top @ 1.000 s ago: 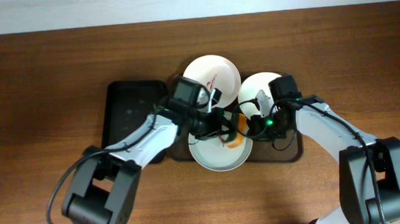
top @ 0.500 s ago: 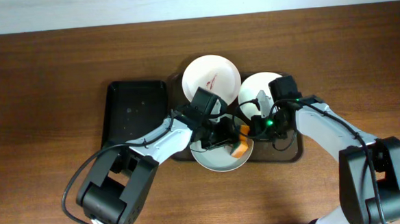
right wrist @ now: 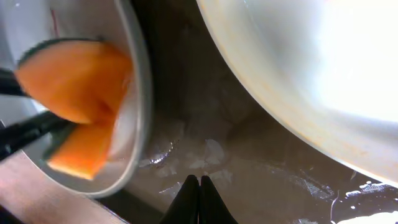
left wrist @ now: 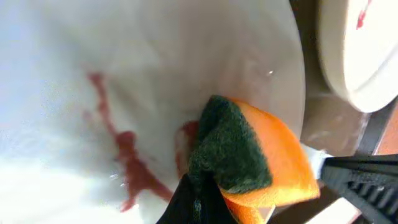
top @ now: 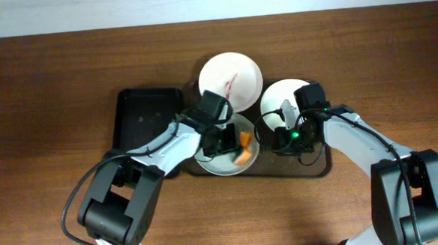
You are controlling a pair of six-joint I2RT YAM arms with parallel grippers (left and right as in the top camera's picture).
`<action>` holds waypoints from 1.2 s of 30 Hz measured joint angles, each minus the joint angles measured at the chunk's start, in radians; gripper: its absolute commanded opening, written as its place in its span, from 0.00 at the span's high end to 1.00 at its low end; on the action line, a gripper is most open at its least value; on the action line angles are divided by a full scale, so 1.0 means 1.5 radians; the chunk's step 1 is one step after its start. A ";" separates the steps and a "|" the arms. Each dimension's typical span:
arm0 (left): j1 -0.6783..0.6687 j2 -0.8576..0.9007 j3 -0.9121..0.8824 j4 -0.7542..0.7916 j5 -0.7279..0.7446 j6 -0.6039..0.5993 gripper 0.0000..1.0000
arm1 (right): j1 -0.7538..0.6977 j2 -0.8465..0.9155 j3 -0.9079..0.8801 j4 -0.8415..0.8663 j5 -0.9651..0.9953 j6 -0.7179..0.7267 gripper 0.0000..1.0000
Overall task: Clean dirty plates on tray and stack at the side
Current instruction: 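Scrub the tilted plate's sauce with the sponge in left gripper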
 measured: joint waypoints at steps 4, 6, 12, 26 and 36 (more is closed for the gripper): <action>0.008 -0.004 0.000 -0.006 -0.008 0.029 1.00 | 0.000 0.000 0.000 0.003 -0.019 0.000 0.46; 0.007 -0.004 0.000 -0.006 -0.012 0.035 1.00 | 0.000 0.000 0.000 0.009 -0.038 0.003 0.46; 0.007 -0.005 0.000 -0.006 -0.013 0.043 1.00 | 0.012 0.000 0.000 0.039 -0.060 0.005 0.55; 0.006 -0.005 0.000 -0.011 -0.017 0.043 1.00 | 0.095 0.018 0.000 0.094 0.051 0.137 0.76; 0.006 -0.005 0.000 -0.011 -0.017 0.043 1.00 | 0.096 0.018 0.000 0.110 0.059 0.182 0.76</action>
